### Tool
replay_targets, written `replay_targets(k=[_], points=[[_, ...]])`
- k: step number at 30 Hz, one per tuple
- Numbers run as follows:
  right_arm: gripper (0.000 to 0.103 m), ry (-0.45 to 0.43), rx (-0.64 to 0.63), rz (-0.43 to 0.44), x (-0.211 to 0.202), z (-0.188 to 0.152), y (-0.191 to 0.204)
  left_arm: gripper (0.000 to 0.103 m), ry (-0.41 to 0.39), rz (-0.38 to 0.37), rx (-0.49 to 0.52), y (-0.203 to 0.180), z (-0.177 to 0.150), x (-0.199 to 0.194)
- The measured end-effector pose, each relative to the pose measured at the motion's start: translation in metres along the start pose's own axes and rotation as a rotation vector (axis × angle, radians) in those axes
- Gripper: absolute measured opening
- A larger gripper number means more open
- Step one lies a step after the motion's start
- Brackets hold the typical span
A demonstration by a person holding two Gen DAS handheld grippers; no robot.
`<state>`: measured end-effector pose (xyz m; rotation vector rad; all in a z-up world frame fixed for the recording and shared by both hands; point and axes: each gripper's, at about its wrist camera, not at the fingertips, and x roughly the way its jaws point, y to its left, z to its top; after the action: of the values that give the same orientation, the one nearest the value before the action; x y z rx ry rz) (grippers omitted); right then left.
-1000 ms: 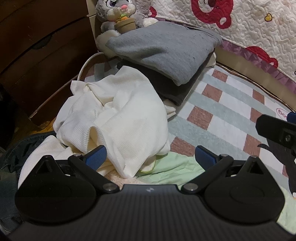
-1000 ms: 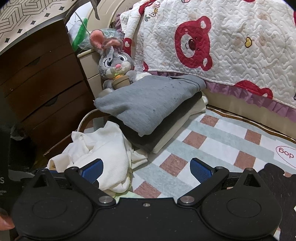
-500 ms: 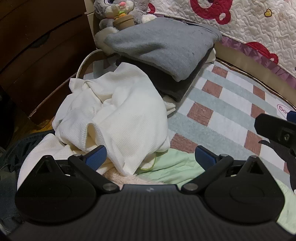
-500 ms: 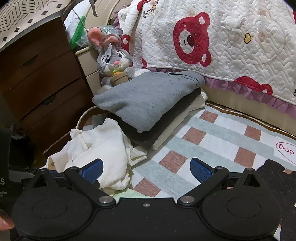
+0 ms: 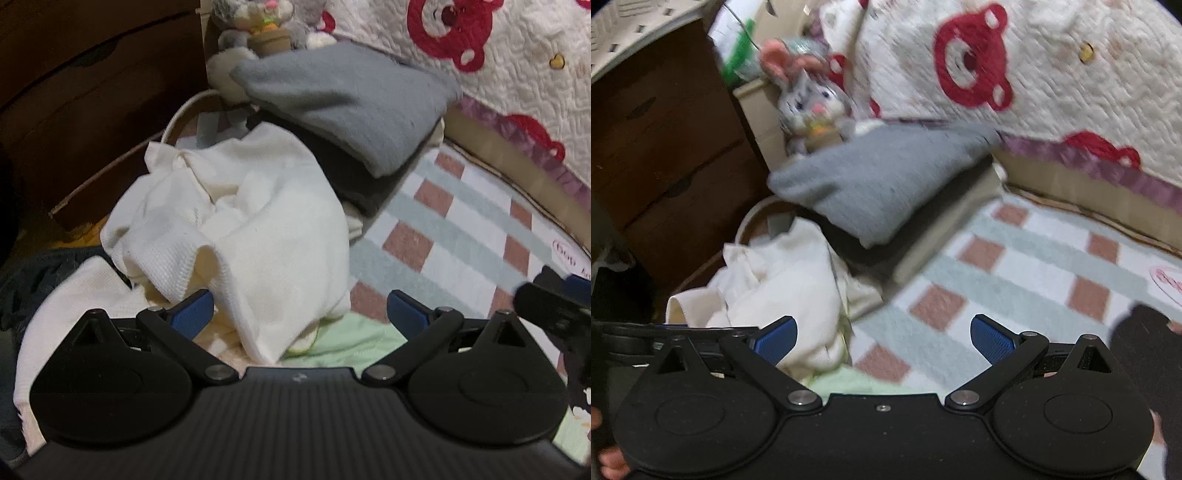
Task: Fold clothes
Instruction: 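Grasp the cream shirt with the right gripper while the left gripper grasps another edge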
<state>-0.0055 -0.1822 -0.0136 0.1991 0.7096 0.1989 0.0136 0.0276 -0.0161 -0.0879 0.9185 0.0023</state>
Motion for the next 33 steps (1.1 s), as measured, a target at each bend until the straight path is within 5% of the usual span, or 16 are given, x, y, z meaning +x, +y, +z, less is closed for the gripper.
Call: replay_targets(k=[3,8,9,12,13,17,22,23,25,27,33], points=[[0.093,-0.005,-0.03,0.041,0.03,-0.012,0.006,0.097,-0.035,-0.014,0.02,0.002,0.013,0.003],[0.07,0.01,-0.172,0.167,0.051,-0.016,0.021,0.071,-0.032,-0.083,0.093,0.012,0.032,0.004],[0.056,0.007,-0.205,0.19,0.052,-0.015,0.025,0.064,-0.013,-0.101,0.095,0.017,0.034,0.006],[0.015,0.064,-0.259,0.235,0.059,-0.013,0.033,0.063,0.085,-0.12,0.052,0.038,0.037,0.018],[0.012,0.085,-0.272,0.245,0.062,-0.012,0.036,0.063,0.097,-0.109,0.051,0.043,0.037,0.021],[0.012,0.117,-0.298,0.219,0.073,-0.014,0.037,0.063,0.093,-0.043,0.09,0.055,0.037,0.023],[0.027,0.136,-0.21,0.293,0.083,-0.013,0.027,0.074,0.16,-0.08,0.016,0.076,0.036,0.027],[0.031,0.133,-0.227,0.315,0.081,-0.015,0.031,0.074,0.161,-0.085,0.012,0.078,0.035,0.026],[0.063,0.144,-0.266,0.355,0.079,-0.02,0.039,0.075,0.146,-0.08,0.01,0.082,0.031,0.021],[0.083,0.173,-0.287,0.374,0.086,-0.023,0.047,0.076,0.13,-0.058,0.014,0.084,0.028,0.017],[0.088,0.243,-0.23,0.35,0.126,-0.029,0.053,0.081,0.104,0.012,-0.017,0.095,0.021,0.008]])
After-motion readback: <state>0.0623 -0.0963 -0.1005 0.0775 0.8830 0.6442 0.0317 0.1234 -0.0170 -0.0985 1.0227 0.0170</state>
